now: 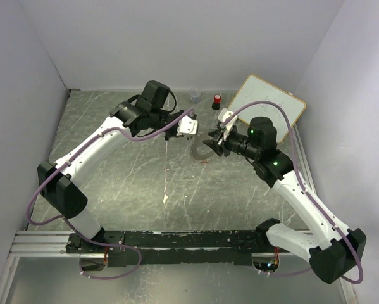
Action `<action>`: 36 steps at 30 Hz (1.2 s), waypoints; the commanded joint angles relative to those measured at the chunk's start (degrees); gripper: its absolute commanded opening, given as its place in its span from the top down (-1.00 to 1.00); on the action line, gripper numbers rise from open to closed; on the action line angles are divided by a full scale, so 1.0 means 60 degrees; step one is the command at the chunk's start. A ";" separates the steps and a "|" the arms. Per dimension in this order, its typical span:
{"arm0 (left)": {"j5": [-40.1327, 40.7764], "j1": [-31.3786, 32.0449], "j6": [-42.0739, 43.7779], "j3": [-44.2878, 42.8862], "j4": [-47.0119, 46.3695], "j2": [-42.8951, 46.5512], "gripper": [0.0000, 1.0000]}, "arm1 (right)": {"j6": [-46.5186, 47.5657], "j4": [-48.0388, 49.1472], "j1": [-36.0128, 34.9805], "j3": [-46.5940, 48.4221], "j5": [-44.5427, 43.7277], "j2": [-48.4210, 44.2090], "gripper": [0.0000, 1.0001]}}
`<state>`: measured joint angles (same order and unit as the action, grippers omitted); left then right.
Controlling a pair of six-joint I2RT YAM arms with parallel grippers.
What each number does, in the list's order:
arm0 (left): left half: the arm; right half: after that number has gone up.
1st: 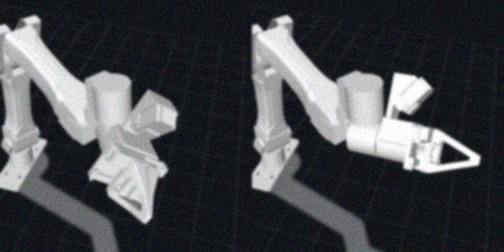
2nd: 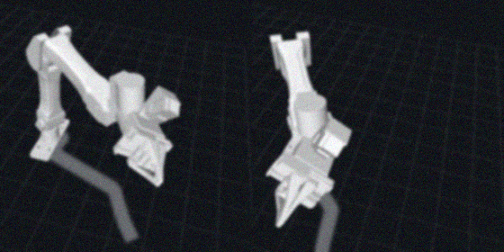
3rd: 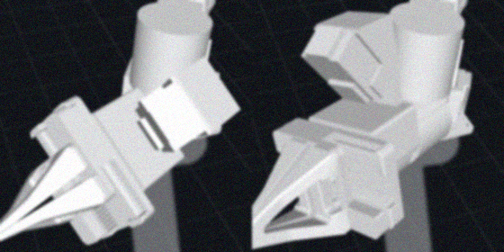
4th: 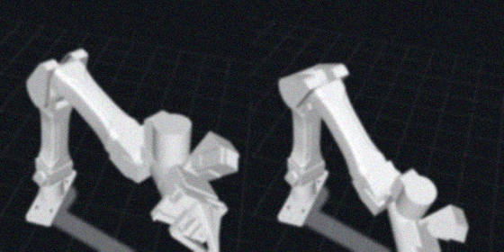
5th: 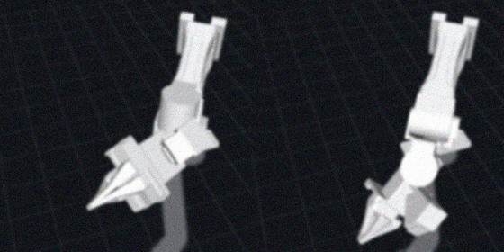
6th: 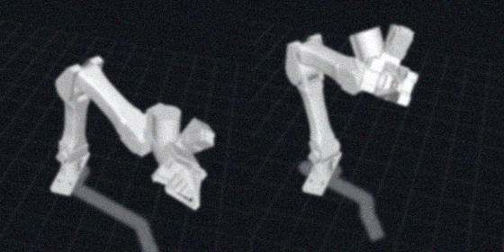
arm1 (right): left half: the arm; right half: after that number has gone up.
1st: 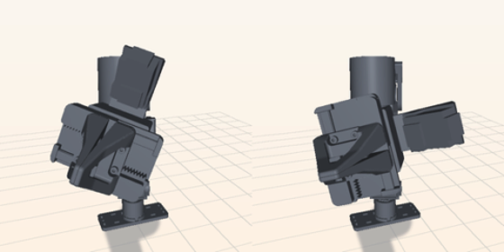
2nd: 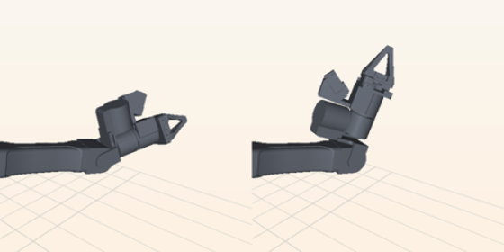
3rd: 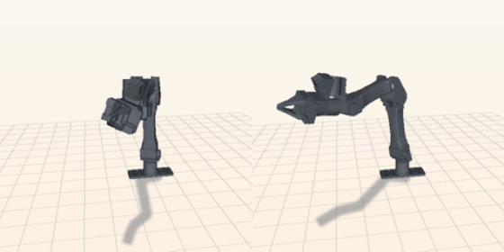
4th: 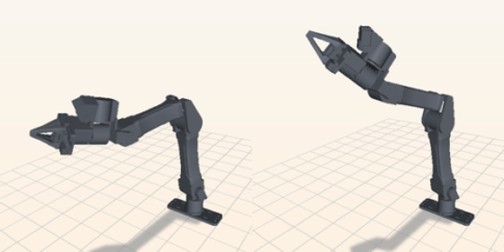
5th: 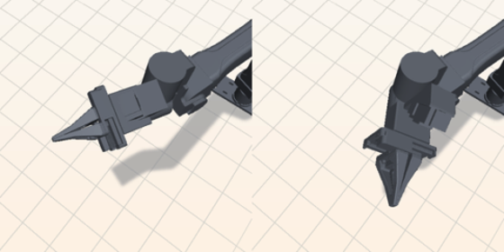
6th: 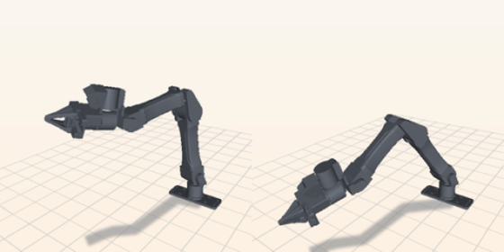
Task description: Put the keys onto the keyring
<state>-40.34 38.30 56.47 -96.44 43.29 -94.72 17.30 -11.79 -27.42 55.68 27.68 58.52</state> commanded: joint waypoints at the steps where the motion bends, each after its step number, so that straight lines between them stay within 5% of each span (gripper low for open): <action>1: 0.0186 -0.0012 -0.0686 0.0193 -0.0953 0.0439 0.86 | -0.0641 0.0957 -0.0030 -0.0491 0.0077 -0.0190 0.32; 36: 0.2197 0.1033 -0.3613 0.0241 -0.2068 0.0436 0.87 | 0.0578 0.5561 -0.0586 -0.3973 -0.1023 -0.1328 0.52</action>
<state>-28.16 43.57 36.53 -94.26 33.78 -94.28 18.41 17.12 -30.72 32.08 21.06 50.87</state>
